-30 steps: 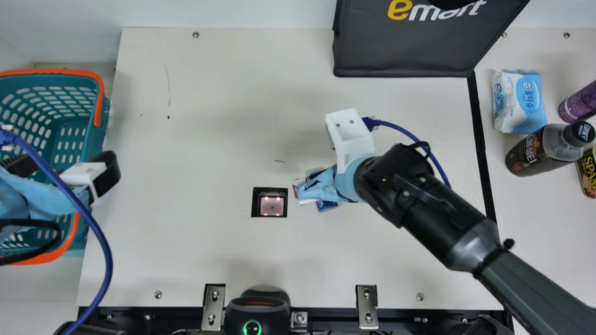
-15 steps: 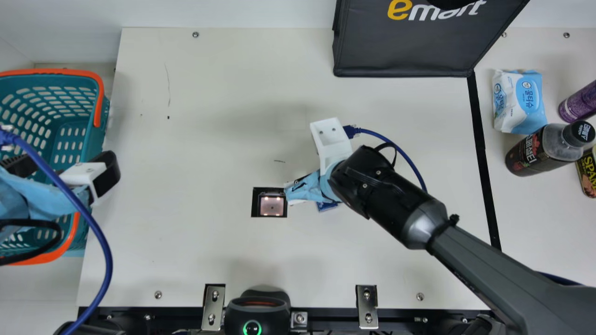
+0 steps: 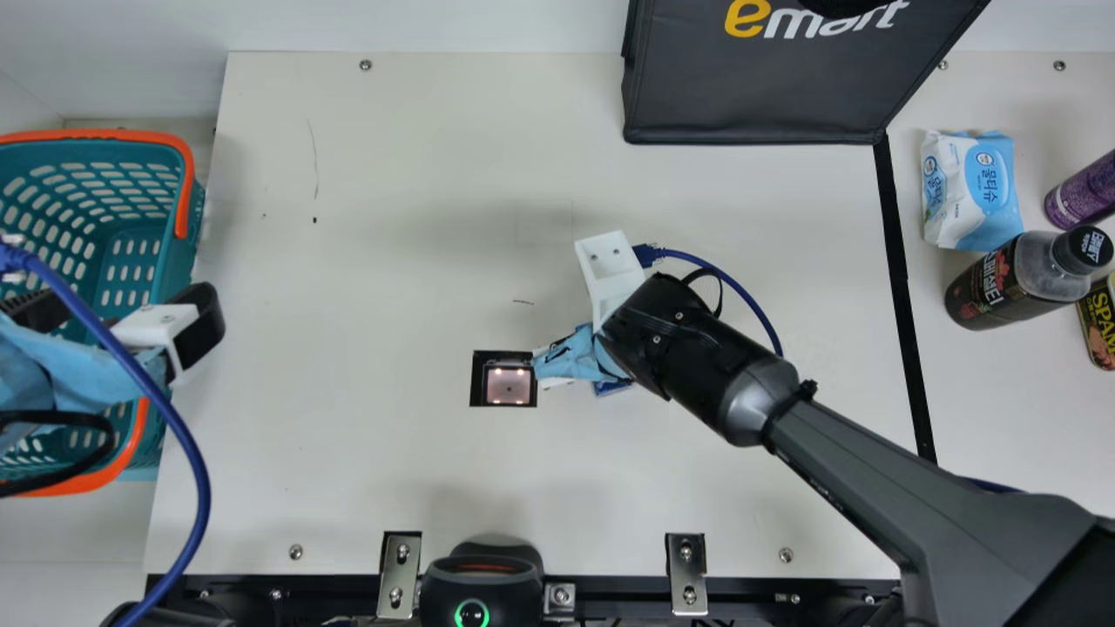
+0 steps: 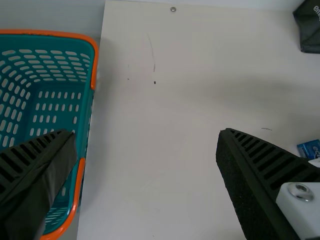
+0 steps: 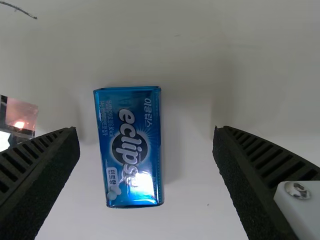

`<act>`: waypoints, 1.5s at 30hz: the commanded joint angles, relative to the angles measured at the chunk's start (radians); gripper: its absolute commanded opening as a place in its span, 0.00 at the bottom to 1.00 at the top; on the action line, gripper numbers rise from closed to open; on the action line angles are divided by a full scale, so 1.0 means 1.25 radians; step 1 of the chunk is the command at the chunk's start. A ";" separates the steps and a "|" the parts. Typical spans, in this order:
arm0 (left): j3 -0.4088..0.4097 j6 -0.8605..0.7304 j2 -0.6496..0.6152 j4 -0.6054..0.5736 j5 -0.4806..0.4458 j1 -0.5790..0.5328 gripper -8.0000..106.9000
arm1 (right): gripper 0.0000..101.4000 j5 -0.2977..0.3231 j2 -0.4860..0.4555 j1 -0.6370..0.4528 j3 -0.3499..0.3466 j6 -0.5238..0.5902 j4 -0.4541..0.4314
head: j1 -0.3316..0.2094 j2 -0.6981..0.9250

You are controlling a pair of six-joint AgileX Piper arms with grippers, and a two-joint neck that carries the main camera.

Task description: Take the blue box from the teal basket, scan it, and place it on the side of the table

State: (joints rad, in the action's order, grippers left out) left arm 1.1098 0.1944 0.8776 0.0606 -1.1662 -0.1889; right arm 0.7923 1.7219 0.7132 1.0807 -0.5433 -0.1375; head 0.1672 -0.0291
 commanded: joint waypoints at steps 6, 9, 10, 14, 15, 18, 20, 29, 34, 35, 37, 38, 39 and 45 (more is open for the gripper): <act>0.000 0.000 0.000 0.000 0.000 0.000 0.85 | 0.94 0.004 0.016 -0.001 0.005 0.003 -0.002 | -0.023 0.001; 0.000 0.000 0.000 0.000 0.000 0.000 0.85 | 0.94 0.005 0.023 0.000 0.007 0.004 -0.002 | -0.023 0.001; 0.000 0.000 0.000 0.000 0.000 0.000 0.85 | 0.94 0.005 0.025 0.000 0.008 0.004 -0.002 | -0.023 0.001; 0.000 0.000 0.000 0.000 0.000 0.000 0.85 | 0.87 0.007 0.030 -0.001 0.010 0.005 -0.001 | -0.023 0.001; 0.000 0.000 0.000 0.000 0.000 0.000 0.85 | 0.81 0.008 0.031 -0.001 0.010 0.005 -0.001 | -0.023 0.001; 0.000 0.000 0.000 0.000 0.000 0.000 0.85 | 0.61 0.010 0.034 0.000 0.010 0.005 -0.001 | -0.023 0.001; 0.000 0.000 0.000 0.000 0.000 0.000 0.85 | 0.48 0.011 0.036 0.000 0.010 0.005 -0.001 | -0.023 0.001; 0.000 0.000 0.000 0.000 0.000 0.000 0.85 | 0.00 0.020 0.035 0.004 0.014 0.002 0.000 | -0.023 0.001; 0.000 0.000 0.000 0.000 0.000 0.000 0.85 | 0.00 0.035 0.028 0.010 0.027 -0.003 -0.005 | -0.023 0.001; 0.000 0.000 0.000 0.000 0.000 0.000 0.85 | 0.00 0.039 0.027 0.011 0.031 -0.004 -0.005 | -0.023 0.001; 0.000 0.000 0.000 0.000 0.000 0.000 0.85 | 0.00 0.049 0.023 0.015 0.040 -0.005 -0.007 | -0.023 0.001; 0.000 0.000 0.000 0.000 0.000 0.000 0.85 | 0.00 0.053 0.022 0.016 0.043 -0.005 -0.008 | -0.023 0.001; 0.000 0.000 0.000 0.000 0.000 0.000 0.85 | 0.00 0.056 0.021 0.018 0.047 -0.006 -0.009 | -0.023 0.001; 0.000 0.000 0.000 0.000 0.000 0.000 0.85 | 0.00 0.074 0.013 0.025 0.065 -0.006 -0.011 | -0.023 0.001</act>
State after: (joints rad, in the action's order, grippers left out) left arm 1.1098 0.1944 0.8776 0.0606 -1.1662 -0.1889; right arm 0.8869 1.7398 0.7447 1.1585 -0.5510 -0.1547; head 0.1672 -0.0291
